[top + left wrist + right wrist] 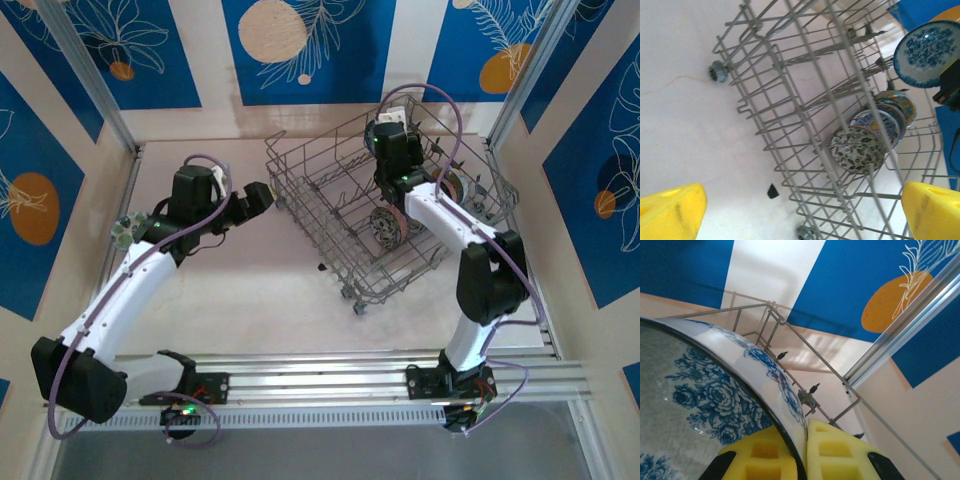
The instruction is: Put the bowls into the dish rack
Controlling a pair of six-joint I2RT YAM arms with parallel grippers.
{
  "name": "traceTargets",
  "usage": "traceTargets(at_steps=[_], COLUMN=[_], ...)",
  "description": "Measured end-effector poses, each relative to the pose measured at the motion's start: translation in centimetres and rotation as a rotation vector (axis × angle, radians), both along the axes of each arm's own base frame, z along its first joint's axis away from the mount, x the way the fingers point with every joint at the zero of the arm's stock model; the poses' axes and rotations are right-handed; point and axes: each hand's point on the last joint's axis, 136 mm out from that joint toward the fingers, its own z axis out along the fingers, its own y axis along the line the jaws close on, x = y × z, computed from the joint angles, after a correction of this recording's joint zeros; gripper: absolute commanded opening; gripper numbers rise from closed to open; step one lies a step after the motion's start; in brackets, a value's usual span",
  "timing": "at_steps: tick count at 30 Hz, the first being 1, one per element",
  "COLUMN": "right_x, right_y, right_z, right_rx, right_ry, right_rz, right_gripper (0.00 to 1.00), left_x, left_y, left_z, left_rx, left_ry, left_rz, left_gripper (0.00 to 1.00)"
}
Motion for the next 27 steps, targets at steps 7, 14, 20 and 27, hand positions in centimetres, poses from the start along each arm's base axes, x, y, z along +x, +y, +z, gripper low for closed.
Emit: traceTargets(at_steps=[7,14,20,27], right_x=[3.4,5.2,6.3,7.1], right_y=[-0.2,-1.3,-3.6,-7.6], right_z=[-1.0,-0.3,-0.9,-1.8], right_rx=[-0.114,-0.185,-0.225,-0.237], right_ry=[0.013,-0.020,-0.013,0.013], right_rz=[0.007,-0.016,-0.060,-0.129], right_gripper=[0.00,0.00,0.00,0.00], left_x=[0.6,0.5,0.4,0.6], left_y=[0.9,1.1,1.5,1.7], left_z=[-2.3,-4.0,-4.8,-4.9], left_rx=[-0.012,-0.006,-0.010,-0.015], left_ry=[0.048,0.077,0.095,0.099], left_rz=[0.002,-0.009,-0.006,-0.006], left_gripper=[0.99,0.99,0.99,0.99])
